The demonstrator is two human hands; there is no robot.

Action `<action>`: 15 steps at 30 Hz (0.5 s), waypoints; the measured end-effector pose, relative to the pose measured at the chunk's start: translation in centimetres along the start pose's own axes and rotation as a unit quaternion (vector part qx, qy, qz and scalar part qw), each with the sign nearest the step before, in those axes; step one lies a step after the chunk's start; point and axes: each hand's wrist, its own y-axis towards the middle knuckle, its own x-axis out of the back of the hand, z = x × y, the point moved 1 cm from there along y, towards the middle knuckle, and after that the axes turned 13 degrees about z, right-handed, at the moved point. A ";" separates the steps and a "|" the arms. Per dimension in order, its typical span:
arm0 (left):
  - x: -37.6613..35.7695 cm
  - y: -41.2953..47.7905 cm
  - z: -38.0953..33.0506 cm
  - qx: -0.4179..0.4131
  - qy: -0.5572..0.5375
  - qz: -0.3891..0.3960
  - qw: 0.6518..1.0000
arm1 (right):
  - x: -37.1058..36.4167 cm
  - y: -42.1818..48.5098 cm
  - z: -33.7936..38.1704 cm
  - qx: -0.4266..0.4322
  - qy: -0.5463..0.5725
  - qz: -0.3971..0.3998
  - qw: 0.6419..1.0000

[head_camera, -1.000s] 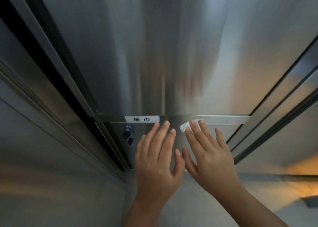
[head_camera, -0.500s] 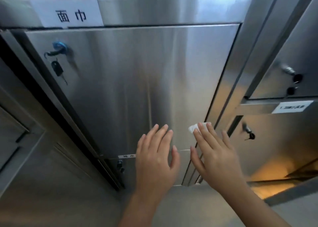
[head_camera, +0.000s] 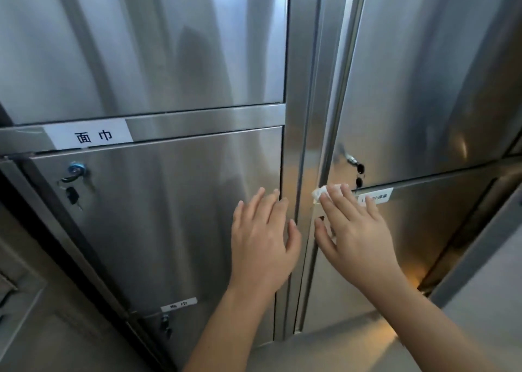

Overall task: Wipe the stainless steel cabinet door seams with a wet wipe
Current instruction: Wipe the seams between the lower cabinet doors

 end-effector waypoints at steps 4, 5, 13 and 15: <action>1.1 1.8 -0.5 -0.032 -0.029 0.002 0.999 | 2.0 0.3 -0.2 -0.049 -0.030 -0.008 0.998; 1.2 2.1 -0.6 -0.038 -0.032 0.003 0.999 | 2.4 0.5 -0.3 -0.054 -0.037 -0.009 0.998; 2.6 5.7 -1.4 -0.082 -0.032 -0.007 0.996 | 4.6 3.3 -1.3 -0.063 -0.065 -0.047 0.995; 2.7 6.7 -1.7 -0.092 -0.032 -0.006 0.995 | 4.8 4.0 -1.8 -0.064 -0.065 -0.058 0.994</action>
